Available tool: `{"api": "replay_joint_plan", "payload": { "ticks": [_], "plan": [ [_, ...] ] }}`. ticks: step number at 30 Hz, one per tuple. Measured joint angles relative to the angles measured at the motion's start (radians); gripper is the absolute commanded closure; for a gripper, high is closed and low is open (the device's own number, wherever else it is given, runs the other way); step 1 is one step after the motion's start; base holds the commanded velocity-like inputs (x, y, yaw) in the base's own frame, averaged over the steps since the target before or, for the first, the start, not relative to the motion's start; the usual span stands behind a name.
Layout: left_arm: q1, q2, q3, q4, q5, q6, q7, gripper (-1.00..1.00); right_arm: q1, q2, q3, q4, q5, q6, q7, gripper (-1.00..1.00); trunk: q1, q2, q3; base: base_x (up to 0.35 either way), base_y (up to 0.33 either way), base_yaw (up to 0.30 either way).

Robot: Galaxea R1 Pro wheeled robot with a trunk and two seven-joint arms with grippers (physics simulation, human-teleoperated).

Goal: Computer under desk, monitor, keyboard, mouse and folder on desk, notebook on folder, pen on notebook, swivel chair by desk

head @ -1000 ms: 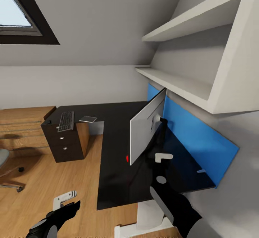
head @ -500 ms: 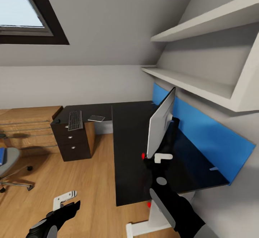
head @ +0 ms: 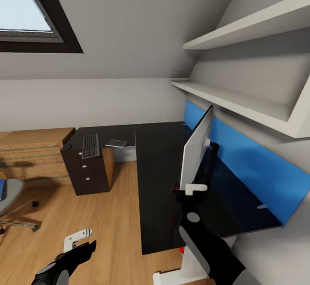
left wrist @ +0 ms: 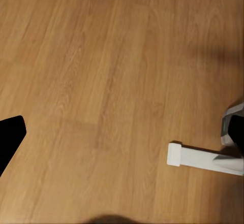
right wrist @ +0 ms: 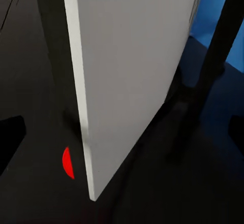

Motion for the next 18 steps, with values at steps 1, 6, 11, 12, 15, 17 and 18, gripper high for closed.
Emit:
{"api": "replay_joint_plan", "payload": {
  "ticks": [1,6,11,12,15,17,18],
  "plan": [
    [0.0,0.0,0.0,0.0,0.0,0.0,0.0,-1.0,0.0,0.0,0.0,0.001,0.013,-0.001,-0.005,-1.0,0.0,0.0,0.0,0.175,0.001,0.0],
    [0.0,0.0,0.0,0.001,0.0,0.0,-0.001,-1.0,0.0,0.0,0.0,0.007,0.057,-0.041,-0.013,-1.0,0.0,0.0,0.0,0.064,0.0,0.0],
    [0.0,0.0,0.0,0.002,0.0,0.0,0.0,-1.0,0.0,0.0,0.0,0.025,0.073,-0.095,-0.015,-1.0,0.0,0.0,0.0,0.166,0.0,0.0],
    [0.0,0.0,0.0,0.002,0.0,0.0,0.0,-1.0,0.0,0.0,0.0,0.026,0.073,-0.097,-0.015,-1.0,0.0,0.0,0.0,0.034,0.0,0.0],
    [0.0,0.0,0.0,0.003,0.0,0.0,-0.001,-1.0,0.001,0.0,0.0,0.027,0.074,-0.1,-0.015,-1.0,0.0,0.0,0.0,0.022,0.0,0.0],
    [0.0,0.0,0.0,0.003,0.0,0.0,-0.001,-1.0,0.001,0.0,0.0,0.027,0.074,-0.101,-0.016,-1.0,0.0,0.0,0.0,0.073,-0.002,0.0],
    [0.0,0.0,0.0,0.003,0.0,0.0,0.0,-1.0,0.001,0.0,0.0,0.027,0.074,-0.101,-0.016,-1.0,0.0,0.0,0.0,0.148,-0.013,0.0]
  ]
}}
